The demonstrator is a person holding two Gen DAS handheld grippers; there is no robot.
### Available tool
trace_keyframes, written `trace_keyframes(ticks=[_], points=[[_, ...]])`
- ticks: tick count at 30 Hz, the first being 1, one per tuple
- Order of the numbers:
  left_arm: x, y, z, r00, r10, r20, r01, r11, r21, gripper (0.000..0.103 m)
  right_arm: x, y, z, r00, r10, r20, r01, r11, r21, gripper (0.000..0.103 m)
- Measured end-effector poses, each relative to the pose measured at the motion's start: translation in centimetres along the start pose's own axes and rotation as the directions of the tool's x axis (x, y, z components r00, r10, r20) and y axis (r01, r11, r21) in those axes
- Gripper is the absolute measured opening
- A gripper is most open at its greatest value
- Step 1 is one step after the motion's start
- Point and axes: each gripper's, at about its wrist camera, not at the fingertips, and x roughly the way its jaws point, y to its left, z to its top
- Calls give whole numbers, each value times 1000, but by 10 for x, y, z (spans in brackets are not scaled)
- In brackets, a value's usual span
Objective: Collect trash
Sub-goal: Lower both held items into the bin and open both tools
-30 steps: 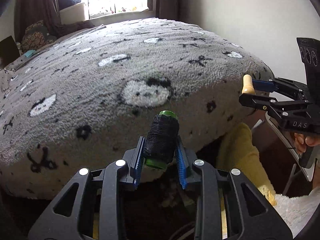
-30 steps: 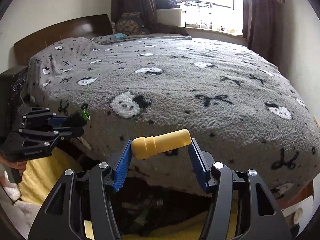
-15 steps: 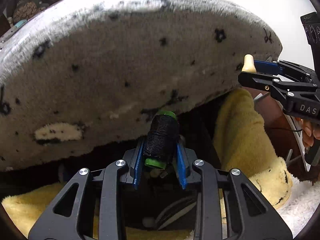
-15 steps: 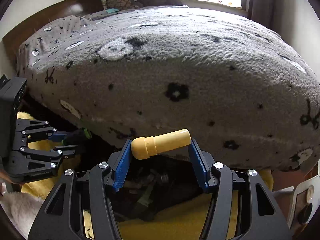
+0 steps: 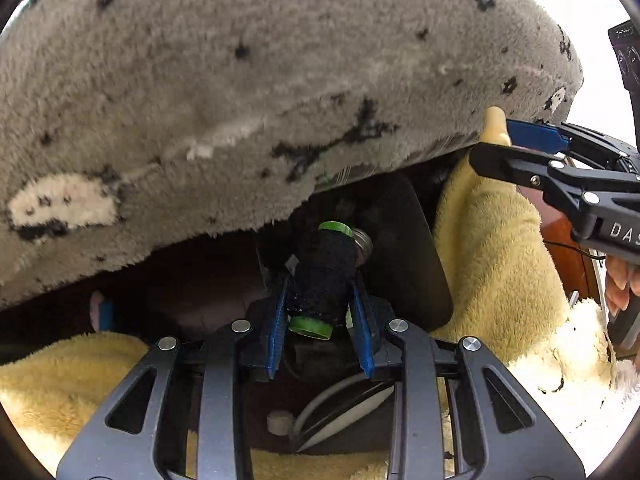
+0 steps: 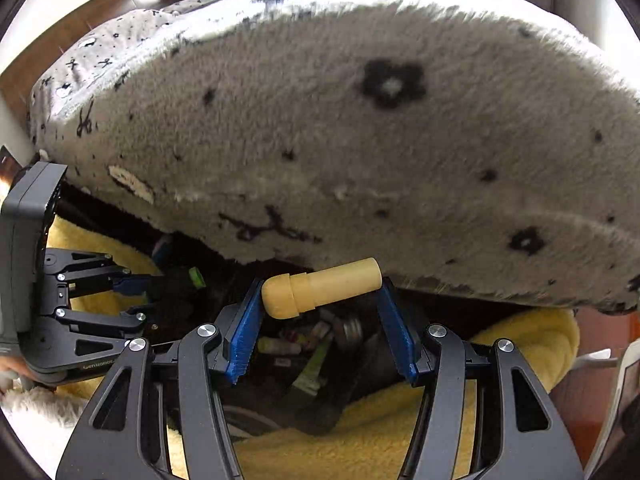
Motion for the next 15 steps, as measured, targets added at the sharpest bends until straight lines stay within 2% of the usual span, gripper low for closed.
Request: trace_keyframes(ticks=[8, 15], points=[[21, 4, -3, 996, -63, -64, 61, 998, -30, 28, 26, 4, -6, 995, 54, -88, -52, 998, 22, 58], [27, 11, -6, 994, -80, -76, 77, 996, -46, 28, 38, 8, -7, 990, 61, -127, -58, 998, 24, 58]])
